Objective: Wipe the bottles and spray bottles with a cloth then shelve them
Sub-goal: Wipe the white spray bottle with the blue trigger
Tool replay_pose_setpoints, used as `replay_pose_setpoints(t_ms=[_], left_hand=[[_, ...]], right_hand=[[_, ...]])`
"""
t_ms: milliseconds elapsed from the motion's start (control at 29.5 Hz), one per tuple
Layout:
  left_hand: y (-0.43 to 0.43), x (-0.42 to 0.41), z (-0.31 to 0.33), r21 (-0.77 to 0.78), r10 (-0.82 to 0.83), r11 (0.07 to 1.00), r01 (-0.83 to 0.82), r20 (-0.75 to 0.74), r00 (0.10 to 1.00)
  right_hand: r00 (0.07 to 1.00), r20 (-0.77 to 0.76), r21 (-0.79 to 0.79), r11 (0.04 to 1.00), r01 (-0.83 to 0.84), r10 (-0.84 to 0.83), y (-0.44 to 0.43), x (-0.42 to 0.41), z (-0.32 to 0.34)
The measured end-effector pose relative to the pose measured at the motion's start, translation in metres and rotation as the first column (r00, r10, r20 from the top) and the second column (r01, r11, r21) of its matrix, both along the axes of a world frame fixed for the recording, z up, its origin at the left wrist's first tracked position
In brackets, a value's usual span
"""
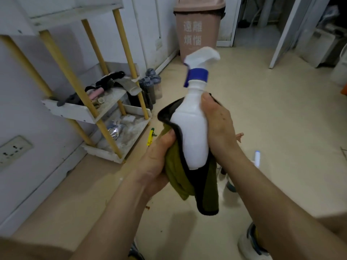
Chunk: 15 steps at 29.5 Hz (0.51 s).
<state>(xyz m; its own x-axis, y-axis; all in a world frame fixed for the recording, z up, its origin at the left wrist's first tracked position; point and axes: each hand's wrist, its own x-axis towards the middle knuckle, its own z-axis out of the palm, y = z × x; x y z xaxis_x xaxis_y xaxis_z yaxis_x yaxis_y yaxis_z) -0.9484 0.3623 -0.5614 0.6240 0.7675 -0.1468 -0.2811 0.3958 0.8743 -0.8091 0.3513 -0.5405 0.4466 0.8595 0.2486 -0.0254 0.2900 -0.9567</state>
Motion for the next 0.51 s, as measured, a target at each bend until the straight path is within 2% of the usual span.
replay_pose_setpoints(t_ms=[68,136,169,203,237,271,305,339,407,474,508], left_hand=[[0.002,-0.006,-0.004,0.045,0.088,0.995,-0.086,-0.058,0.994],[0.003,-0.007,-0.003,0.176,0.235,0.963,-0.205,-0.167,0.958],[0.003,-0.006,-0.002,0.247,0.306,0.936,-0.251,-0.222,0.926],[0.003,-0.004,-0.003,0.318,0.375,0.905,-0.284,-0.273,0.886],[0.002,-0.002,-0.003,0.384,0.439,0.869,-0.310,-0.314,0.842],[0.002,-0.001,-0.002,0.459,0.502,0.827,-0.324,-0.346,0.793],[0.001,0.000,-0.002,0.541,0.559,0.780,-0.313,-0.380,0.737],[0.002,0.000,-0.004,0.626,0.607,0.730,-0.275,-0.408,0.682],[0.001,-0.002,-0.006,0.738,0.667,0.644,-0.202,-0.412,0.621],[0.000,-0.008,-0.006,0.810,0.724,0.559,-0.179,-0.370,0.583],[0.000,-0.010,-0.005,0.838,0.751,0.518,-0.172,-0.349,0.560]], right_hand=[[0.942,0.334,-0.008,0.999,0.050,-0.045,0.003,0.002,-0.004],[0.779,0.621,-0.072,0.984,0.166,-0.086,0.007,0.006,-0.013],[0.701,0.706,-0.110,0.963,0.248,-0.100,0.007,0.006,-0.016],[0.673,0.733,-0.142,0.946,0.292,-0.098,0.006,0.004,-0.017],[0.709,0.702,-0.190,0.941,0.279,-0.069,0.005,0.002,-0.015],[0.805,0.593,-0.262,0.945,0.197,-0.003,0.003,-0.001,-0.013],[0.912,0.402,-0.335,0.940,0.061,0.084,0.002,-0.006,-0.009],[0.967,0.195,-0.393,0.916,-0.075,0.163,0.001,-0.013,-0.007],[0.971,-0.128,-0.423,0.874,-0.240,0.204,-0.001,-0.023,-0.010],[0.893,-0.418,-0.360,0.872,-0.331,0.166,-0.002,-0.023,-0.014],[0.843,-0.517,-0.337,0.871,-0.357,0.146,-0.002,-0.020,-0.016]])
